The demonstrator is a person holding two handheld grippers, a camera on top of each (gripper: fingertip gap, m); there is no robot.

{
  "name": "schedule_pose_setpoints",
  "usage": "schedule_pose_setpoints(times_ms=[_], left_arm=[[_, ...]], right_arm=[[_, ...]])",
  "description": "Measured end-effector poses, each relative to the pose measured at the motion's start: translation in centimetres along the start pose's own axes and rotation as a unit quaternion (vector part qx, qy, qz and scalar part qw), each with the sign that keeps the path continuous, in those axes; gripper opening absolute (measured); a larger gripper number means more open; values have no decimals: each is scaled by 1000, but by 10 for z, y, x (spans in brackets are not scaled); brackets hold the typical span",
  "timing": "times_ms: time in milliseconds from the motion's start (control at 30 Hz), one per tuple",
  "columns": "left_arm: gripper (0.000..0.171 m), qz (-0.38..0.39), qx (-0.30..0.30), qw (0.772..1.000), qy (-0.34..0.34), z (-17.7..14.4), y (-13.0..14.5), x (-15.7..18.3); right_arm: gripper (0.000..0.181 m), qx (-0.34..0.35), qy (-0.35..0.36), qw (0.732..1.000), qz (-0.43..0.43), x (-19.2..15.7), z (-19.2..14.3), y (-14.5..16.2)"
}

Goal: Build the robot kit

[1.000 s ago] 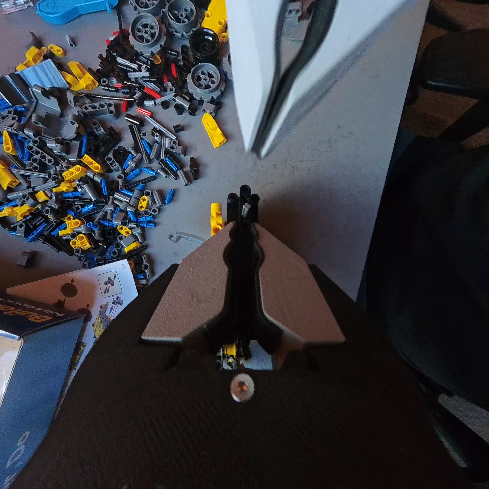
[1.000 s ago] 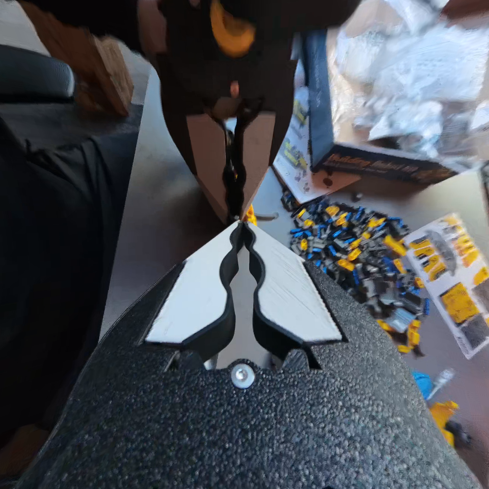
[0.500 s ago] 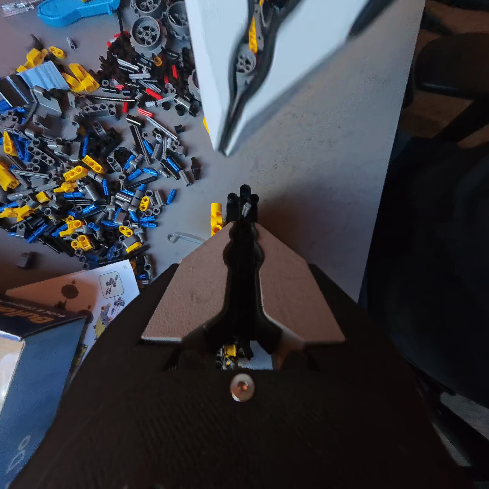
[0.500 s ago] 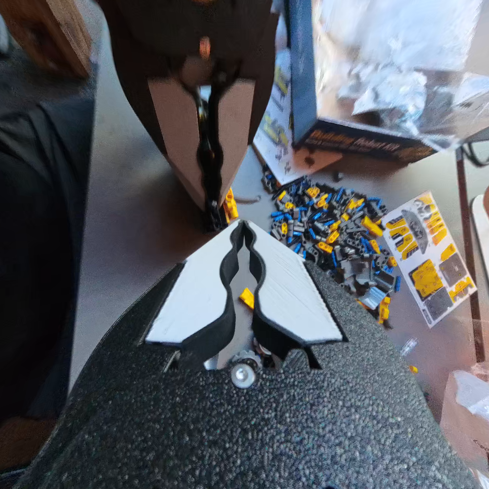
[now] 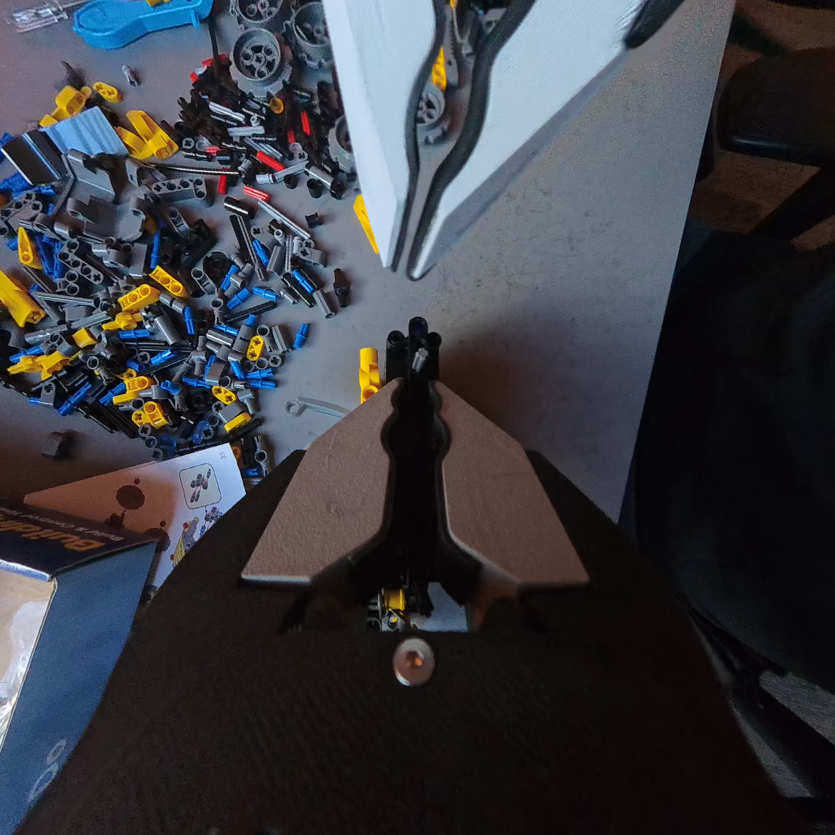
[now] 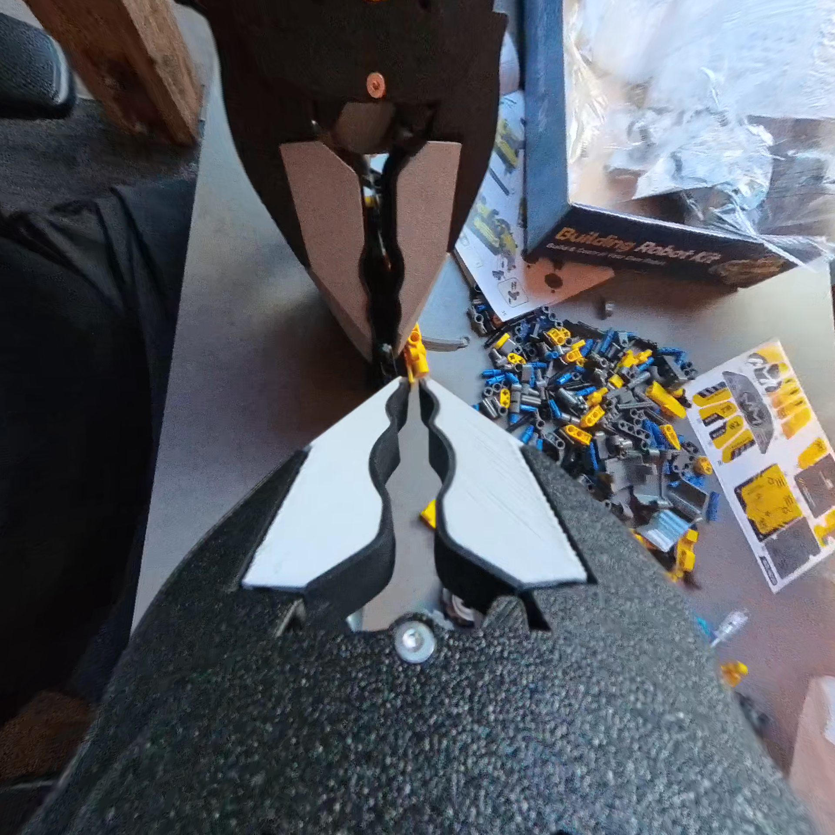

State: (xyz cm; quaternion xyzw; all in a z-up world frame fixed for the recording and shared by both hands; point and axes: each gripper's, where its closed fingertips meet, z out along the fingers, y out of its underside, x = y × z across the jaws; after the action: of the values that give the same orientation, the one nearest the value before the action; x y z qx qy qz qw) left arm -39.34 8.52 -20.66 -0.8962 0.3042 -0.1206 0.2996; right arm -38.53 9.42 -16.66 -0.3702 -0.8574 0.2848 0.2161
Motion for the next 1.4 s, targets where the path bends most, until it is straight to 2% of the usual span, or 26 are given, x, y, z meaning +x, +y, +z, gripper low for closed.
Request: schedule_pose_setpoints(times_ms=[67,167,267,367,433,500,533,600,667,767,933,1033,1233,1400], left_arm=[[5,7,0,1000,0,0,-1,0],[5,27,1,1000,-7,1,-2,2],[7,32,-1,999,-15,-1,-2,2],[13,32,2,999,-16,-7,0,3],[25,25,3,1000,-10,-15,2,6],[57,14,-9,1000,-18,-22,8,6],[67,15,-21,999,-44,-23,13,0],[73,30,-48,995,-84,-21,25,-9],[72,31,-69,994,-80,-14,36,-7],[44,39,-91,990,-99,-5,47,-12],[43,32,-77,992,-90,-4,46,-14],[43,32,-73,993,-91,-4,46,-16],[43,37,-71,993,-88,-3,45,-16],[43,27,-61,995,-74,-2,46,-17]], right_arm=[[9,7,-25,1000,-17,-1,-2,-4],[13,-20,-26,999,-39,0,19,11],[0,-24,-42,997,-64,-10,22,14],[0,-53,-27,994,-90,-4,16,13],[9,-56,-27,994,-90,-3,14,11],[15,-67,-40,993,-84,-3,15,15],[14,-75,-37,992,-91,-4,15,21],[7,-97,-22,989,-109,2,20,22],[3,-104,-29,987,-119,0,21,21],[8,-110,-39,986,-120,-1,21,18],[13,-132,-41,983,-118,1,18,19],[11,-119,-62,986,-102,-3,15,13],[7,-146,-61,980,-120,-2,24,16],[7,-149,-125,980,-44,-2,26,18]])
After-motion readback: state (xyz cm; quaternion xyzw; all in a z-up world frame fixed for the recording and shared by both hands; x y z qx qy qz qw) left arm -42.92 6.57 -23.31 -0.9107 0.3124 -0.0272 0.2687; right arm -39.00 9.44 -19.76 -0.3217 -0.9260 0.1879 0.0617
